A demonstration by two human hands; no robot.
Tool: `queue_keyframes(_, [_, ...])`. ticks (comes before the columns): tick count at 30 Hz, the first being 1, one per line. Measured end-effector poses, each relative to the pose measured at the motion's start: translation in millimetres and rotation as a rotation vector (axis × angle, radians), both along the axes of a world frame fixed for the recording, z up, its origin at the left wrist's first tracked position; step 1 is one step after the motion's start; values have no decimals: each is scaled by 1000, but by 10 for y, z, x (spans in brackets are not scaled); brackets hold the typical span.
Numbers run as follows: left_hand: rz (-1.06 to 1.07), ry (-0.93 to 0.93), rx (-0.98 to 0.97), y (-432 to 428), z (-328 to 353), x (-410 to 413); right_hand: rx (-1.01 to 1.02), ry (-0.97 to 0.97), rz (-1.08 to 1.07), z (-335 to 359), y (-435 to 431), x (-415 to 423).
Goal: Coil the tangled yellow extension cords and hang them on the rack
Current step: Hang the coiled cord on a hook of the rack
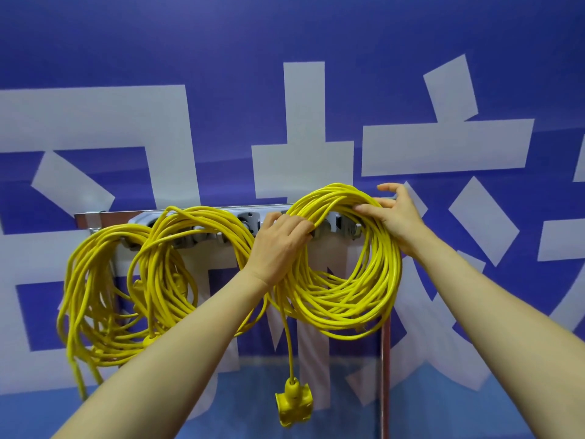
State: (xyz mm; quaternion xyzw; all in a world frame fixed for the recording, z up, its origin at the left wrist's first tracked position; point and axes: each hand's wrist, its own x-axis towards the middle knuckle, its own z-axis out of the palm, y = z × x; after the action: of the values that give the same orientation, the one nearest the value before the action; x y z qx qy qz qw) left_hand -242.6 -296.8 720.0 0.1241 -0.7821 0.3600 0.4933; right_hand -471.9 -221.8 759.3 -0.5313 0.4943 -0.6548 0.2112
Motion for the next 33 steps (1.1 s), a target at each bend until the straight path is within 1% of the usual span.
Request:
queue_keyframes(3, [59,-22,-52,-13,-13,0,-1,-5,4,0,-3,1])
queue_keyframes(5, [107,42,-28,27,17,-9,-6,3,2,-5,3,5])
queue_keyframes(7, [125,79,68,62,29,-28,-17,14,3,-17,18,12])
queue_keyframes(10, [105,58,250,71,12,-55,-39,26,17,-71,43,10])
queue_keyframes(12, [120,43,289,56,-5,-56,-45,33,31,-95,62,9])
queue_keyframes(16, [43,28,207,71,-55,-46,-29,46,70,-82,91,-9])
queue_keyframes(21, [-72,87,221,91,-59,-50,2,83,99,-116,71,-73])
queue_keyframes(26, [40,-23,148,42,-16,-23,-2,95,115,-133,71,-87])
queue_keyframes(33, [130,-83,64,29,28,-13,39,191,191,-245,101,-159])
